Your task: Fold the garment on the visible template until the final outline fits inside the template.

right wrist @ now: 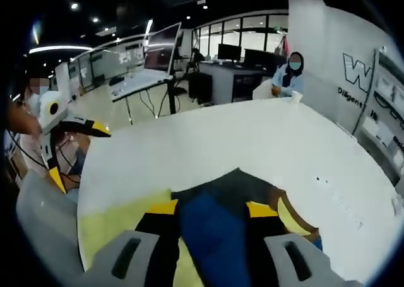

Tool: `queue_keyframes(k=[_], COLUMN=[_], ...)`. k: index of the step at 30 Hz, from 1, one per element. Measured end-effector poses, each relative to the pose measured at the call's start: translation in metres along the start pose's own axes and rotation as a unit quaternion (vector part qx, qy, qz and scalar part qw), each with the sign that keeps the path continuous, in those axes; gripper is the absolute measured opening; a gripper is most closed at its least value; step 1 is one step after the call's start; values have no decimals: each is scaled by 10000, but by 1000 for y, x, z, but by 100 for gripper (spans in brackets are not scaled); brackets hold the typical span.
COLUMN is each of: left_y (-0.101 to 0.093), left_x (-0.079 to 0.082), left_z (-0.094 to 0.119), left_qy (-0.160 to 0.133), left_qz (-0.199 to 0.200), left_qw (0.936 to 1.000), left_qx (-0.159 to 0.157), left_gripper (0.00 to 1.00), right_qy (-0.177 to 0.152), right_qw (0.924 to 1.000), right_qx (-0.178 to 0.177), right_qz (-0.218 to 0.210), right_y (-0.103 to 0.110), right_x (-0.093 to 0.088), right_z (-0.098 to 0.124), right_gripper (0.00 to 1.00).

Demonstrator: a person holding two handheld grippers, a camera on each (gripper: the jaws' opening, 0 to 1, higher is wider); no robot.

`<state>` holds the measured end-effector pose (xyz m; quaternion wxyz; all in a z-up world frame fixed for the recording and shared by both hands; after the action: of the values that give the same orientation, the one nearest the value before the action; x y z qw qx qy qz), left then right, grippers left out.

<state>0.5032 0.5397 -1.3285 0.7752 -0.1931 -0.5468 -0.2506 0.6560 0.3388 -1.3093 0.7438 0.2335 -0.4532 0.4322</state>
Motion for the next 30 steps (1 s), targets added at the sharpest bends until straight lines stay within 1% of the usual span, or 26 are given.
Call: queue_keyframes(k=[8, 15, 17, 19, 23, 26, 30], left_y=[-4, -11, -13, -16, -20, -22, -24], left_x=[1, 3, 3, 2, 2, 3, 2], left_z=[-5, -9, -9, -9, -10, -10, -10], left_qy=[12, 11, -6, 4, 19, 4, 26], left_qz=[-35, -82, -70, -79, -94, -81, -113], left_qw=[9999, 9997, 9997, 9996, 9995, 9994, 9993], left_qx=[-111, -230, -241, -268, -309, -332, -358], left_gripper=[99, 99, 99, 99, 99, 99, 99], right_qy=[-113, -149, -205, -258, -246, -241, -276], right_qw=[9999, 9996, 9995, 9995, 9994, 9995, 9994], right_qx=[2, -48, -79, -110, -107, -144, -189], right_qz=[92, 214, 214, 174, 220, 170, 87], right_y=[-2, 0, 0, 0, 4, 4, 7], right_x=[2, -2, -3, -6, -17, -24, -34], right_z=[21, 42, 50, 56, 68, 76, 88], right_gripper=[41, 41, 41, 42, 45, 46, 51])
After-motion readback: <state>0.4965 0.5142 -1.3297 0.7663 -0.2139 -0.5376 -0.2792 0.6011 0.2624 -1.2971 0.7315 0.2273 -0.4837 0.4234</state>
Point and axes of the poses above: the point that each gripper's makers call its tool centre point, and the gripper's own axes: z roughly backward along the fingers, y roughly to its left, x roughly out of its top, the point moved 4 cm from there along z, roughly backward along the fingers, and after that the axes turned 10 degrees about -y, right-handed, at the moved point
